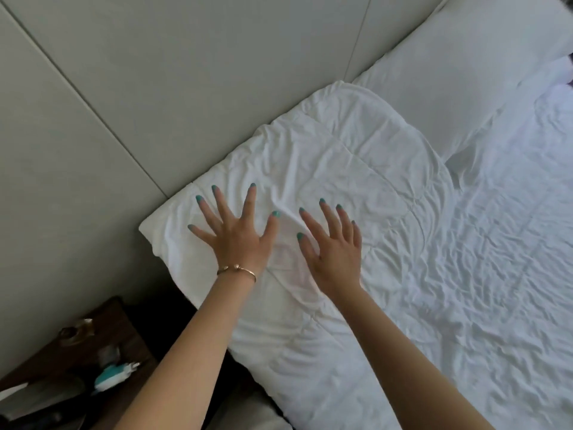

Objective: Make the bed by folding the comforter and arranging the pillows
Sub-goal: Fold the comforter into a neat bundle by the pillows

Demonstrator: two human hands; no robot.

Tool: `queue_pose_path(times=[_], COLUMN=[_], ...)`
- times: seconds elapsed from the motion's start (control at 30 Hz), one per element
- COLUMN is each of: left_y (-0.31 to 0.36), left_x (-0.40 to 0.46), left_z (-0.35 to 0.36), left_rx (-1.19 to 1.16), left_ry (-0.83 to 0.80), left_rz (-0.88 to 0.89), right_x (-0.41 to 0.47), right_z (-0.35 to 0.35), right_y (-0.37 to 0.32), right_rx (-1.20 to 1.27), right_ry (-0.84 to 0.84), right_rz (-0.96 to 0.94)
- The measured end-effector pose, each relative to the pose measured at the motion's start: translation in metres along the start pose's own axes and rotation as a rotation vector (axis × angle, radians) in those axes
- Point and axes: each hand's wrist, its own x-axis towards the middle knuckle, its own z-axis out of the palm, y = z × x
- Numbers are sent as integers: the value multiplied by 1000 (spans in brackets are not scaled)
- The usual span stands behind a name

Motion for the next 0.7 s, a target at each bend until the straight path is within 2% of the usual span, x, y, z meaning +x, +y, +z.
queue_pose_path(times=[0.07, 0.13, 0.2, 0.27, 0.33, 0.37, 0.43, 0.47, 0.53, 0.63, 0.7], left_y=[-1, -25, -49, -64, -60, -48, -5, 20, 61, 68, 56], left_x=[17, 22, 19, 18, 22, 28, 53, 69, 99, 130, 133], left_z=[19, 36, 39, 35, 27, 24, 21, 23, 35, 67, 91], left_rx=[79, 141, 112, 63, 15, -14, -93, -128, -129, 85, 154], left_ry=[-173, -258, -252, -237, -144, -61, 71, 81, -16, -127, -22], left_rz=[-115, -188, -245, -371, -498, -493, -323, -211, -75, -101, -107], right_x=[31, 36, 29, 23, 34, 51, 99, 126, 179, 232, 252], right_z=[11, 24, 26, 21, 15, 16, 26, 33, 49, 75, 84], right_y=[6, 22, 41, 58, 62, 59, 44, 36, 26, 37, 63], right_rx=[-125, -263, -319, -302, -253, -211, -122, -111, -168, -379, -458], right_ry=[-285, -489, -554, -546, -535, -507, -456, -466, -521, -571, -559], right_rz=[-38, -157, -223, -223, -213, -219, -247, -269, -343, -499, -552])
